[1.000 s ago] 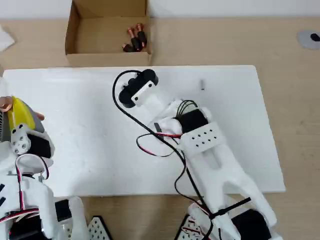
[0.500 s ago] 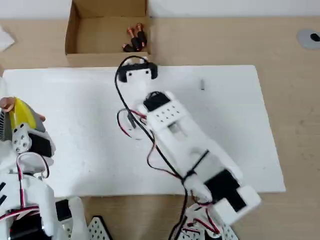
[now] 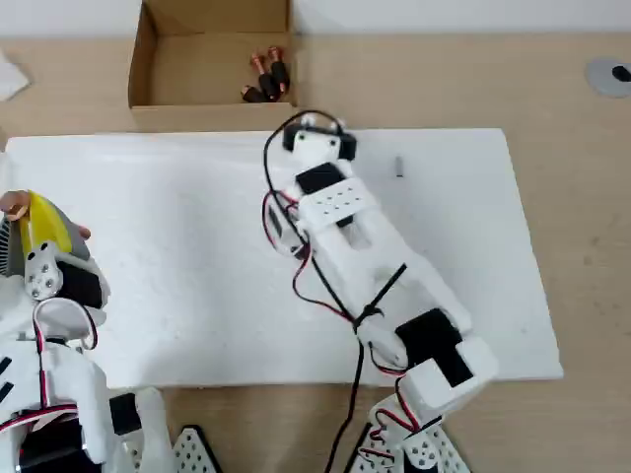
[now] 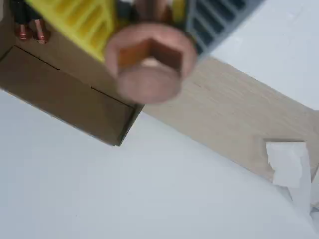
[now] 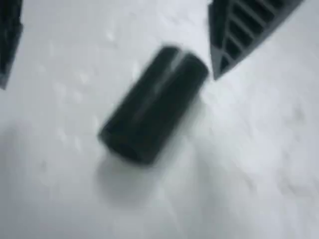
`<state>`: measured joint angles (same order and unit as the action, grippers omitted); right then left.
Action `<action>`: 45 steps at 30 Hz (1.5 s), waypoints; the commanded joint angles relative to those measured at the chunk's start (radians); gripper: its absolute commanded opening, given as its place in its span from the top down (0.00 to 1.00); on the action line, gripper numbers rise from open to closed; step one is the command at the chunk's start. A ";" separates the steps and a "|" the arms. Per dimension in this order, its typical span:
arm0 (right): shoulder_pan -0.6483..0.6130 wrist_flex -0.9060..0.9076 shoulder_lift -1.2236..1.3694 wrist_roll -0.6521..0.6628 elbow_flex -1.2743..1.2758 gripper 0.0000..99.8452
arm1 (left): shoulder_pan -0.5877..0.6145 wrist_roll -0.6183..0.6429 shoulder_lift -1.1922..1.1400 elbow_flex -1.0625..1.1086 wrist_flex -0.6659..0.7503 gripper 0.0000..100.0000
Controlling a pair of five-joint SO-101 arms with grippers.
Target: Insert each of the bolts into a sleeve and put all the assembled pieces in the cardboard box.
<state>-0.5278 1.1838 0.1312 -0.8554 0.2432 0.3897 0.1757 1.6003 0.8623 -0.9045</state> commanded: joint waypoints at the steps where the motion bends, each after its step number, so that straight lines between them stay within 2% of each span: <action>1: 0.018 -0.051 0.004 -0.009 -0.051 0.70 | 0.008 0.003 0.008 -0.009 -0.002 1.00; 31: -0.015 -0.104 0.159 -0.009 -0.070 0.70 | 0.009 0.003 0.008 -0.003 -0.003 1.00; 34: -0.015 -0.104 0.159 -0.006 -0.070 0.75 | 0.009 0.003 0.008 -0.003 -0.003 1.00; 40: -0.016 -0.084 0.157 0.072 -0.071 0.93 | 0.009 0.003 0.008 -0.003 -0.003 1.00; 45: -0.016 -0.055 0.157 0.080 -0.071 0.96 | 0.008 0.005 0.008 -0.003 -0.003 1.00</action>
<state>-0.5094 1.1561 0.2800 -0.7971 0.2125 0.3897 0.1757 1.6003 0.8623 -0.9076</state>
